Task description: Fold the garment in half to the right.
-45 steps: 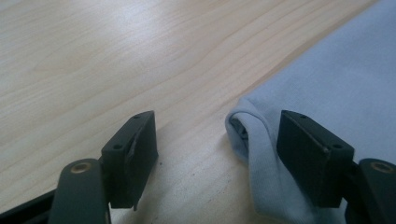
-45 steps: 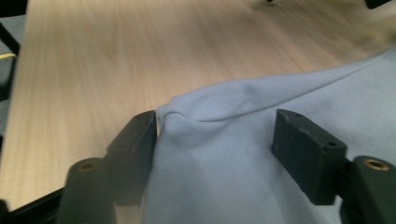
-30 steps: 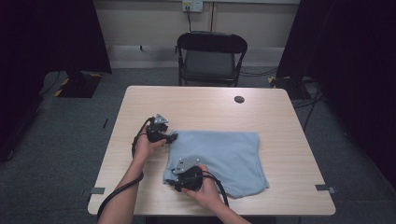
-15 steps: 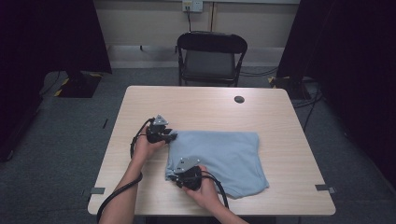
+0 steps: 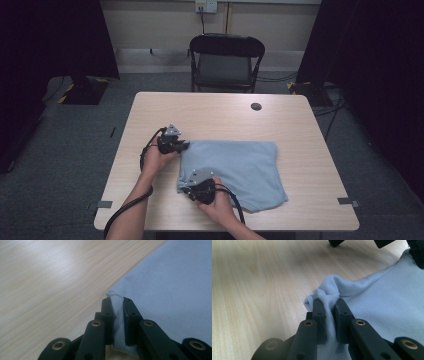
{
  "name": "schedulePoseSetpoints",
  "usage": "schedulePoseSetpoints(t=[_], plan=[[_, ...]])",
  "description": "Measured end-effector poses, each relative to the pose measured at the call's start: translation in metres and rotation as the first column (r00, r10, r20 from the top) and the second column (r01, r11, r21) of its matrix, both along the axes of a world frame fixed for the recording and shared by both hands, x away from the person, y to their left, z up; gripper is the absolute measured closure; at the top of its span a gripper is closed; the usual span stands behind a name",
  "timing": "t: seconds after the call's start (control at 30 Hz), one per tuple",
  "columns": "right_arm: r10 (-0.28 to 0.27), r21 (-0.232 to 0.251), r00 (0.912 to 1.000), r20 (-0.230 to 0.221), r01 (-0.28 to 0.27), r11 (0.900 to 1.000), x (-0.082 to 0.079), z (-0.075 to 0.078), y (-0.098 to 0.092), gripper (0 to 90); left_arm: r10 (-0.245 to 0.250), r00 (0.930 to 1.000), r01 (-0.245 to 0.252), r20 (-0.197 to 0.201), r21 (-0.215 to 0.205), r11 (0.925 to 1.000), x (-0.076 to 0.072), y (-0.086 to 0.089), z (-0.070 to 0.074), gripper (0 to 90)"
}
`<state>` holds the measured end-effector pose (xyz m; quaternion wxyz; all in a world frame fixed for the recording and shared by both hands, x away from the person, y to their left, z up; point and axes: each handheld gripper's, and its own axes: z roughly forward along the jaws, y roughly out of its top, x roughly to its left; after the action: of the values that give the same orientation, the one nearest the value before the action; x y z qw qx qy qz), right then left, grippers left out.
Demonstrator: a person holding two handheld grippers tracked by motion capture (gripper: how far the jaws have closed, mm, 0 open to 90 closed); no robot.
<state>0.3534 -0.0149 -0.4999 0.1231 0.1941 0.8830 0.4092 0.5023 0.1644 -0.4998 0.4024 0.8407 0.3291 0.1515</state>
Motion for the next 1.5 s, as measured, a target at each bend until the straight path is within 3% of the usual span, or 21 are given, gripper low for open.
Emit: schedulePoseSetpoints(t=[0.13,0.37,0.5,0.83,1.23,1.5], plan=[[-0.006,0.016,0.9996,-0.028,0.007,1.000,0.002,0.000,-0.001,81.4,0.012,0.9999,-0.012,-0.011,-0.009,0.9999,-0.001,0.000,0.000,82.2],[-0.014,0.020,0.9996,-0.025,0.014,1.000,0.001,0.000,-0.001,81.8,0.024,0.9991,-0.025,-0.034,-0.033,0.9992,0.000,0.002,0.000,82.7],[-0.011,0.041,0.9998,-0.018,0.012,0.999,0.001,0.001,-0.002,82.0,0.015,0.9997,-0.015,-0.021,-0.003,0.9999,-0.002,0.001,0.003,83.2],[-0.001,0.097,0.9998,-0.020,0.003,0.995,-0.003,0.005,-0.004,82.0,0.013,0.9990,-0.012,-0.044,0.018,0.9998,-0.004,0.005,0.019,84.2],[0.005,0.128,1.0000,0.008,-0.006,0.992,-0.006,0.025,-0.012,82.2,0.004,0.9985,-0.003,-0.055,0.020,0.9998,-0.003,-0.005,0.053,84.7],[0.000,0.169,1.0000,0.009,-0.001,0.986,-0.006,0.036,-0.016,82.3,0.001,0.9986,0.000,-0.053,0.015,0.9999,-0.002,-0.007,0.068,84.8]])
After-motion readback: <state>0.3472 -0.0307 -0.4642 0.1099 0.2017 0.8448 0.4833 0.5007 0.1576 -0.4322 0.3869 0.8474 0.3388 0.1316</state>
